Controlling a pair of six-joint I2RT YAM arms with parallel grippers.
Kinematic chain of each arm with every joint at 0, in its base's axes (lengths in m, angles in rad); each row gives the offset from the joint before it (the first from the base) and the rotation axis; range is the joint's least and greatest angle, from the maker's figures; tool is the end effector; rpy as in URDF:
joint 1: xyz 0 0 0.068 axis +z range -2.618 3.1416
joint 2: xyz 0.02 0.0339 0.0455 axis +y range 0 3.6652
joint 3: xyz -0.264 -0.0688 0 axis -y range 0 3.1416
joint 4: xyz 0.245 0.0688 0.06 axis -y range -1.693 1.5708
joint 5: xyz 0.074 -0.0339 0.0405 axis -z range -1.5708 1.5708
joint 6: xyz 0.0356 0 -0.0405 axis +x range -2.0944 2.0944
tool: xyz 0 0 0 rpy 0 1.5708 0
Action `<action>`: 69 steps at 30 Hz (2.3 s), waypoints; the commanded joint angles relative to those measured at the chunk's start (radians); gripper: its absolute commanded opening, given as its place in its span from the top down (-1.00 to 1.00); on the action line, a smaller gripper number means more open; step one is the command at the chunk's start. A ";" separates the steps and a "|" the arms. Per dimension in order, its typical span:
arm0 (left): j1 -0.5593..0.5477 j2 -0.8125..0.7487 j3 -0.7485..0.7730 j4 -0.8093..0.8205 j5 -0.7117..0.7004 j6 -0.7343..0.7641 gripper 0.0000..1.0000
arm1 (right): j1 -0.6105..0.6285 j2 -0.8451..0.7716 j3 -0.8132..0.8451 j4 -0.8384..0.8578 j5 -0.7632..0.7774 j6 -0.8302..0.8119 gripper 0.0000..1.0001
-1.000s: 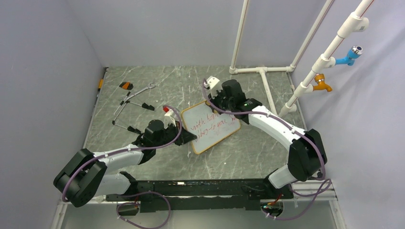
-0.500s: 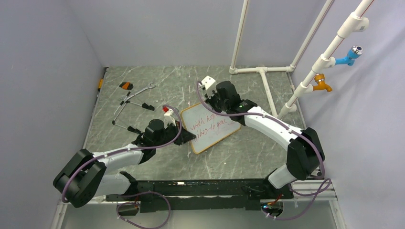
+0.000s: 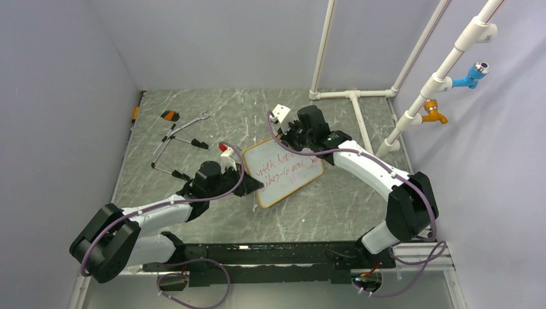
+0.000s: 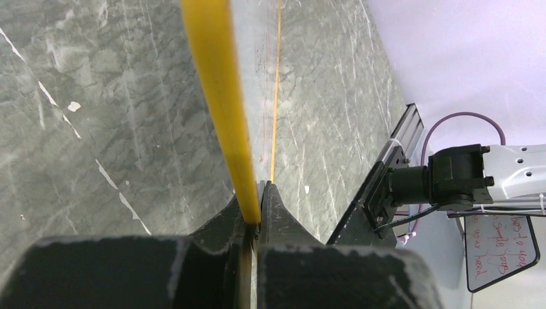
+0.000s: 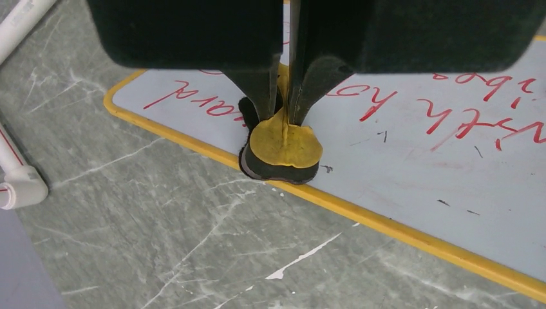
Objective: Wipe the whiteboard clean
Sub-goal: Erase the whiteboard at the center of the board.
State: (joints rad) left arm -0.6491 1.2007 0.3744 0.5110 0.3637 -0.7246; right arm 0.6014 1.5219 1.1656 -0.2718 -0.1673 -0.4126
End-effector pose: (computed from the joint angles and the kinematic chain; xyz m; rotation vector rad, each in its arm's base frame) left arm 0.1809 -0.1531 0.1868 0.1968 2.0670 -1.2397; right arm 0.2819 0.2006 0.2838 -1.1513 1.8791 0.2896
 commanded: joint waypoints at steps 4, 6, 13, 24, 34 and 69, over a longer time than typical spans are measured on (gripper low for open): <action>-0.032 -0.046 0.012 0.053 0.118 0.167 1.00 | -0.064 0.000 -0.032 0.067 0.161 0.130 1.00; -0.032 -0.044 0.014 0.054 0.120 0.167 1.00 | -0.077 0.005 -0.032 0.055 0.160 0.123 1.00; -0.032 -0.051 0.011 0.051 0.115 0.168 1.00 | -0.074 0.014 -0.024 -0.093 -0.177 -0.046 1.00; -0.032 -0.058 0.003 0.059 0.115 0.165 1.00 | -0.176 -0.061 -0.077 0.097 -0.053 0.205 1.00; -0.032 -0.054 -0.007 0.082 0.120 0.154 1.00 | -0.182 -0.009 -0.060 0.009 -0.233 0.140 1.00; -0.031 -0.046 0.001 0.071 0.127 0.163 1.00 | -0.128 -0.030 -0.098 0.123 -0.079 0.247 1.00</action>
State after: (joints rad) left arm -0.6525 1.1728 0.3641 0.5339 0.3698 -0.6640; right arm 0.4633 1.4933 1.0832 -0.2893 -0.4587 -0.2733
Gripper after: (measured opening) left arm 0.052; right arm 0.040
